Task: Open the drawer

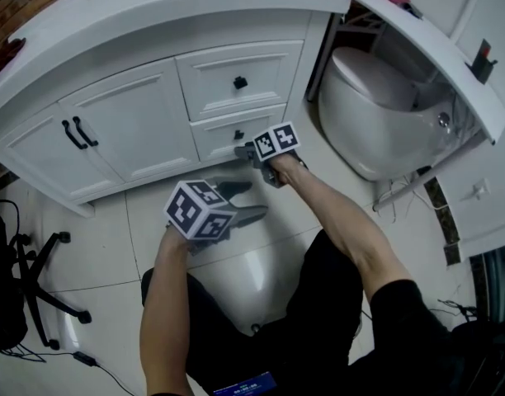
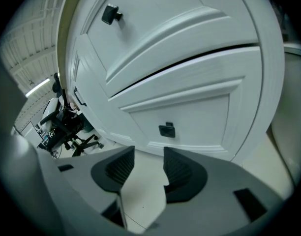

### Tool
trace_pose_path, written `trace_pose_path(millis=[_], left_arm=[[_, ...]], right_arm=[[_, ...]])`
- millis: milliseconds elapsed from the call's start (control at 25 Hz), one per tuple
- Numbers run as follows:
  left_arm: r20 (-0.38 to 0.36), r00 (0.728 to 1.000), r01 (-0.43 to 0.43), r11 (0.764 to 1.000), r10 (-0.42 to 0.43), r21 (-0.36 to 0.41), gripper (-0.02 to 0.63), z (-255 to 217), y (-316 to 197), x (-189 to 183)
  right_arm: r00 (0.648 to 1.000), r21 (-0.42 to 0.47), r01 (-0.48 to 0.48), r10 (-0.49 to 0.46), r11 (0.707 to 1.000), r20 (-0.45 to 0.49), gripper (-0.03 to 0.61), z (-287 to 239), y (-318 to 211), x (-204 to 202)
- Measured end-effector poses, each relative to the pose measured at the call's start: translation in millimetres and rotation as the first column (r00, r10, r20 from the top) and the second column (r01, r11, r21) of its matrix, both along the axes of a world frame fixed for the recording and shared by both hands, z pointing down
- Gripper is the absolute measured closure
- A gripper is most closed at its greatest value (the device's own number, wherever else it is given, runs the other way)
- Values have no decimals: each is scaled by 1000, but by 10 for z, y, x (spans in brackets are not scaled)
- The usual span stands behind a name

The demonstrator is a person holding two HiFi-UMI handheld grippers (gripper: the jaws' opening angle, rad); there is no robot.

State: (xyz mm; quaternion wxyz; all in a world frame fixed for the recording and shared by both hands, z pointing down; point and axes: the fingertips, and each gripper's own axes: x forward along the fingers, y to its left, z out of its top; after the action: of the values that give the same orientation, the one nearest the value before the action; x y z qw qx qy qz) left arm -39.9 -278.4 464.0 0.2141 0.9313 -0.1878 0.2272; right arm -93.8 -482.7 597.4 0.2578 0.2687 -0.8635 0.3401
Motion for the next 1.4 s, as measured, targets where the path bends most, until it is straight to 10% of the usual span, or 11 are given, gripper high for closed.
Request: trace_pose_path(millis=[1400], left_arm=[[28, 1000, -7, 1000, 8, -29, 327, 173, -257, -77]], right_arm=[[977, -61, -193, 198, 979, 82, 399, 175, -584, -138]])
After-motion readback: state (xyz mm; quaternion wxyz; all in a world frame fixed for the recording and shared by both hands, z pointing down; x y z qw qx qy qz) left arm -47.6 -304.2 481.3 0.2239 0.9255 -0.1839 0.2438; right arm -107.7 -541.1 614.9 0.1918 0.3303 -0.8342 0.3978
